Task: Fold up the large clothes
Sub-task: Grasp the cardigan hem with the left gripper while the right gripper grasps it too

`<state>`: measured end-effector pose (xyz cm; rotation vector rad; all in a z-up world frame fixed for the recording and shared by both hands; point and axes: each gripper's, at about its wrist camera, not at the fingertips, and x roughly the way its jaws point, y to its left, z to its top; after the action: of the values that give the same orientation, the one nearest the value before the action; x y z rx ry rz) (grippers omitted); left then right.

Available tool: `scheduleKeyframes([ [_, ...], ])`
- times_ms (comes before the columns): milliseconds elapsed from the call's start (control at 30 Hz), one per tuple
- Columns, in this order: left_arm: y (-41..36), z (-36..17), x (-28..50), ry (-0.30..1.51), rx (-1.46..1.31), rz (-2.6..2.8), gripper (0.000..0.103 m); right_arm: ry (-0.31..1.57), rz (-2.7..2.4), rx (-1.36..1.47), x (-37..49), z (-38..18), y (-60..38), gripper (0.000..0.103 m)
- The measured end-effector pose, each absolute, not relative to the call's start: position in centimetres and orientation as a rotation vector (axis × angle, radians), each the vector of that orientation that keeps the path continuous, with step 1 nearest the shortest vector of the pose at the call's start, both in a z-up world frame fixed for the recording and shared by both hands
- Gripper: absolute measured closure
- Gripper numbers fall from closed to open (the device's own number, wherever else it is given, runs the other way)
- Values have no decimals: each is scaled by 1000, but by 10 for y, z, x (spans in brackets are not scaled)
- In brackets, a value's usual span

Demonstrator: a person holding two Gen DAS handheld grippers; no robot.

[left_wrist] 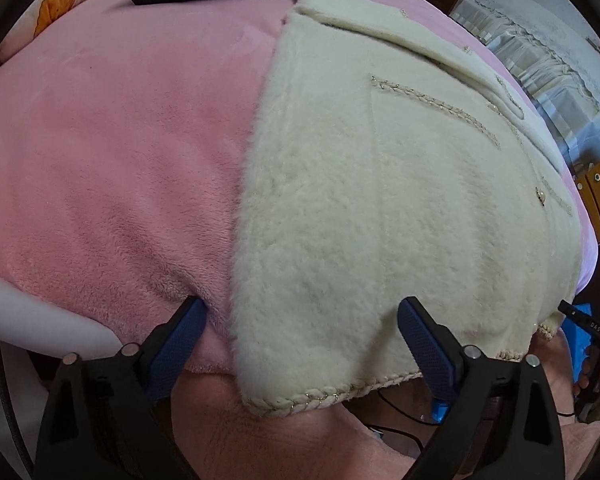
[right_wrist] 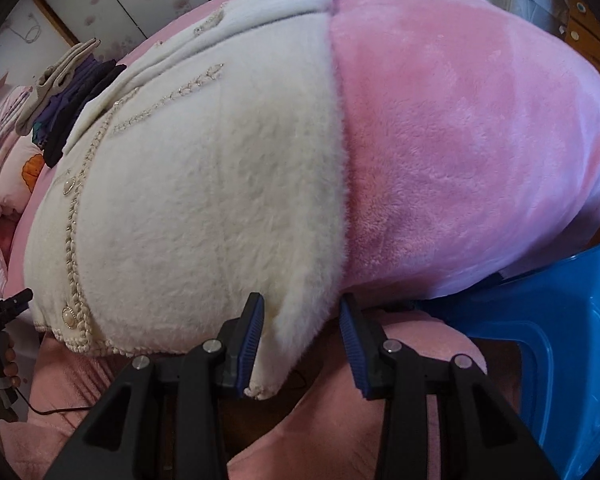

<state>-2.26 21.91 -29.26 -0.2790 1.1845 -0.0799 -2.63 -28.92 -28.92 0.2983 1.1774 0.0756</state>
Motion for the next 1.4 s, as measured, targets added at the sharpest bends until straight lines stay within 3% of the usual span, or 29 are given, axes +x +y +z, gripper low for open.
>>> scheduleKeyframes([
  [133,227,-299,-21,1182,-319,-91,16,1176,100,292,-18,-291,-283,65],
  [233,231,-301,-21,1190,-327,-91,30,1168,118,304,-17,-290,-283,73],
  [333,231,-300,-18,1207,-308,-93,69,1156,118,273,-19,-285,-281,91],
  [367,230,-298,-18,1217,-307,-95,88,1151,120,256,-21,-282,-280,93],
  [400,230,-296,-17,1229,-308,-99,91,1144,130,243,-23,-278,-278,94],
  [600,209,-260,-8,1271,-219,-152,95,1032,232,217,-36,-225,-268,95],
  [1033,230,-141,54,906,-701,-331,96,749,341,485,20,-102,-295,95],
  [1400,254,-142,180,810,-832,-94,96,688,253,687,144,-89,-324,96],
])
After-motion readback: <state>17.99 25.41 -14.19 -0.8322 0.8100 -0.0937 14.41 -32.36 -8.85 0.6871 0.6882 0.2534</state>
